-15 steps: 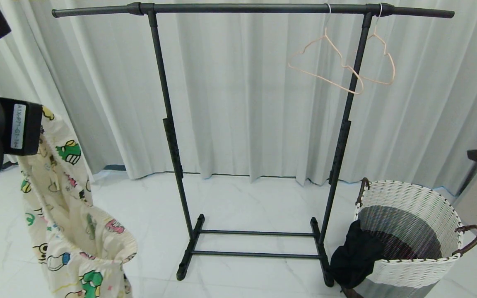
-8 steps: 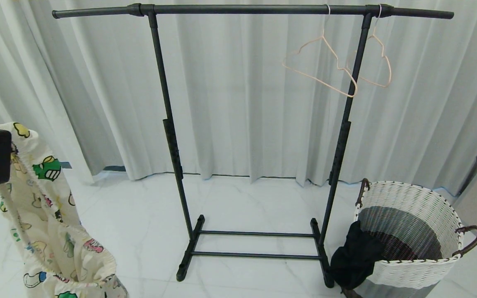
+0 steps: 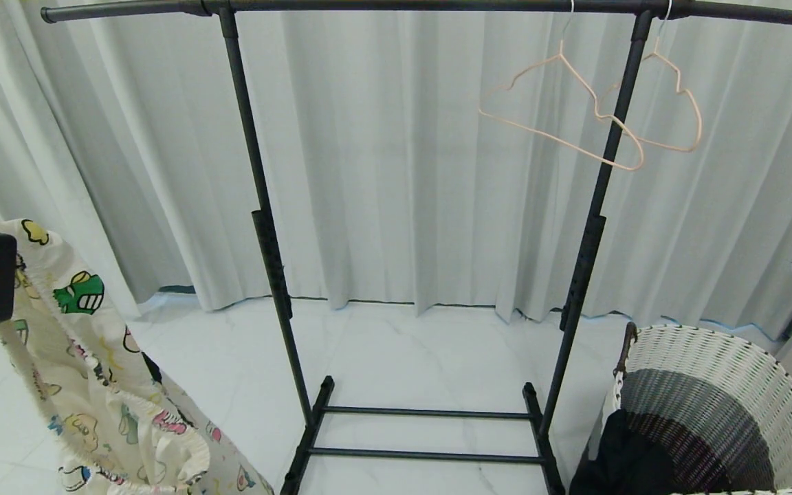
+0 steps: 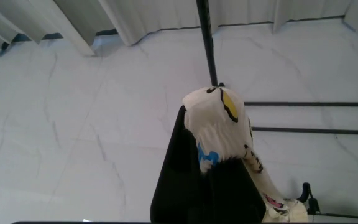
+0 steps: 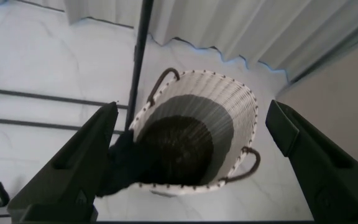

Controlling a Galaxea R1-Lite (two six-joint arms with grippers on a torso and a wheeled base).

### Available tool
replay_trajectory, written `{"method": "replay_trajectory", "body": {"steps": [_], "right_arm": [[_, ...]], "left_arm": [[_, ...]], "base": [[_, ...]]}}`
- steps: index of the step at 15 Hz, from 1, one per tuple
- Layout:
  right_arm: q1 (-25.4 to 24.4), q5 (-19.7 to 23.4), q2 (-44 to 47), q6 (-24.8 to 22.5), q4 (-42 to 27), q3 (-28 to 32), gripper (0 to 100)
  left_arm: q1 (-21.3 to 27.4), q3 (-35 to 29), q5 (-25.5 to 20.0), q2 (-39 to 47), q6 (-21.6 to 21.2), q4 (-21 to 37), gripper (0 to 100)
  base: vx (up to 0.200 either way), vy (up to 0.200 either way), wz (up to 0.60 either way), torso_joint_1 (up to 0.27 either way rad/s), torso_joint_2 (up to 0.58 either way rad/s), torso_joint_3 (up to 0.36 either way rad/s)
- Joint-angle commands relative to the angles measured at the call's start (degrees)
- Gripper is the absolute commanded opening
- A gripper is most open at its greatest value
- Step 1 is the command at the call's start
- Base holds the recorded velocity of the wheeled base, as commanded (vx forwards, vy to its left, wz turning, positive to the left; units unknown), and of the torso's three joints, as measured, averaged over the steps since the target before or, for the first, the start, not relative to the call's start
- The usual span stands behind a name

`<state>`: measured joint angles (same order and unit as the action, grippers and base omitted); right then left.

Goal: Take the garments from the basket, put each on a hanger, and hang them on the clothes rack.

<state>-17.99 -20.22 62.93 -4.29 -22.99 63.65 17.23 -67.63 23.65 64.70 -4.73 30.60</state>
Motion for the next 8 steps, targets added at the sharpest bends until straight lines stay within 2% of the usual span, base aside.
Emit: {"method": "replay_trajectory", "body": {"steps": [1, 6, 8], "right_arm": [[0.77, 0.01, 0.18, -0.02, -0.04, -0.1, 100], [2.26, -0.08, 0.0, -0.37, -0.04, -0.19, 100], [2.26, -0.08, 0.0, -0.37, -0.04, -0.28, 100]], "left_arm": [[0.0, 0.13, -0.01, 0.26, -0.02, -0.01, 0], [0.09, 1.01, 0.08, 0.08, -0.02, -0.01, 0], [0.09, 1.01, 0.08, 0.08, -0.02, -0.01, 0]], "base": [[0.0, 0.0, 0.0, 0.0, 0.0, 0.0], [0.0, 0.0, 0.0, 0.0, 0.0, 0.0], [0.0, 0.0, 0.0, 0.046, -0.2, -0.144]]}}
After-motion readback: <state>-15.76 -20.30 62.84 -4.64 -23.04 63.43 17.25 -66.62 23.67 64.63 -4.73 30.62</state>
